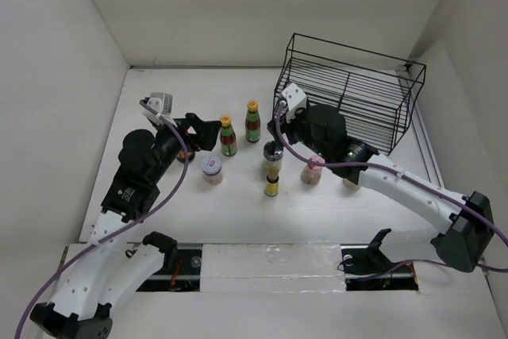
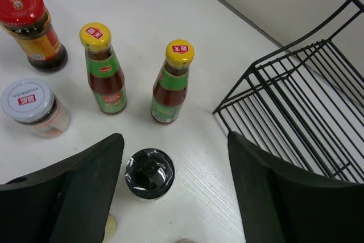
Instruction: Organize the condiment bottles
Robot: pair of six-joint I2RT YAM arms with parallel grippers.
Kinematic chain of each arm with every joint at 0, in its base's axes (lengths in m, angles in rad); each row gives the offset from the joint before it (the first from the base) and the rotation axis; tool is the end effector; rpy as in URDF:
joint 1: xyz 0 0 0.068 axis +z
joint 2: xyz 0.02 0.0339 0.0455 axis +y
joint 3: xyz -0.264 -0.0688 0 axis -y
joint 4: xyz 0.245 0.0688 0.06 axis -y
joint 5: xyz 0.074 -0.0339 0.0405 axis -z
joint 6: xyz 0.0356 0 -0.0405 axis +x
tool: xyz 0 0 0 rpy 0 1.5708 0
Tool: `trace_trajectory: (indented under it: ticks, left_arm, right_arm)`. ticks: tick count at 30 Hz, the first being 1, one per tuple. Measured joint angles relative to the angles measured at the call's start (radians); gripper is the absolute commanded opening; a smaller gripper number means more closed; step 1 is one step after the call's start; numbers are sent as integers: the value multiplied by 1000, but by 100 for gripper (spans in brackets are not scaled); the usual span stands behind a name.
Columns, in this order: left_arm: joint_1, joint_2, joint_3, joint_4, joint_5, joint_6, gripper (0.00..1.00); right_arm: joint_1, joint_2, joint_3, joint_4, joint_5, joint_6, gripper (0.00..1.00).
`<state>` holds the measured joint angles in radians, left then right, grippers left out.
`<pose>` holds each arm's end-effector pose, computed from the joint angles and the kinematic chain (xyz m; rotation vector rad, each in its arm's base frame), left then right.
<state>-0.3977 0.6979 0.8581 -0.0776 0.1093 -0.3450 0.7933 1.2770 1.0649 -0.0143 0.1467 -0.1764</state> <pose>0.1451 -0.0652 0.3905 0.1306 1.5207 -0.6782 0.2156 0.2117 0.3488 -0.7468 1.6437 0.3093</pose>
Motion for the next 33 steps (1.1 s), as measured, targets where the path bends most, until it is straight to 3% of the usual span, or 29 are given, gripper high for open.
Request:
trace_trajectory:
  ticks: [2,3,4,5,6,7,9,10,11,12,14,15,17,24,33]
  left_arm:
    - [0,0,-2,-1,-2,0,95]
    - [0,-2,-6,0,-5,0,90]
    - [0,-7,-10,-1,-6,0,85]
    - [0,-13,-14,-2,-8,1,81]
    - [0,-17,-16,-2,-8,1,72]
    - [0,-21,-16,-1,-8,1,50]
    - [0,-28,-17,0,-9,8,33]
    - [0,-31,-17,2,-8,4,28]
    - [0,-33,-17,3,-8,4,23]
    - [0,-34,-17,4,-9,7,23]
    - [0,-34,-17,6,-14,7,30]
    - [0,-34,-17,6,-16,8,44]
    - [0,-34,-18,6,-21,10,56]
    - [0,-34,-26,5,-69,-2,71]
    - [0,-34,-27,6,-76,-5,73]
  right_arm:
    - [0,3,1,0,0,-2,60]
    - [0,6,2,0,0,-3,47]
    - [0,8,2,0,0,-6,28]
    - [0,11,2,1,0,-8,2]
    - [0,14,2,6,0,-8,0]
    - [0,21,2,14,0,-6,0]
    - [0,42,10,18,-3,-9,0]
    - [0,55,14,20,-5,-10,5]
    - [0,70,19,21,-6,-11,13]
    - [0,82,21,22,-7,-10,34]
    - [0,114,31,21,-14,-13,53]
    - [0,134,40,21,-20,-16,68]
    - [0,176,58,22,-32,-21,76]
    - [-15,327,119,25,-99,-21,81]
    - [-95,440,217,73,-184,-10,78]
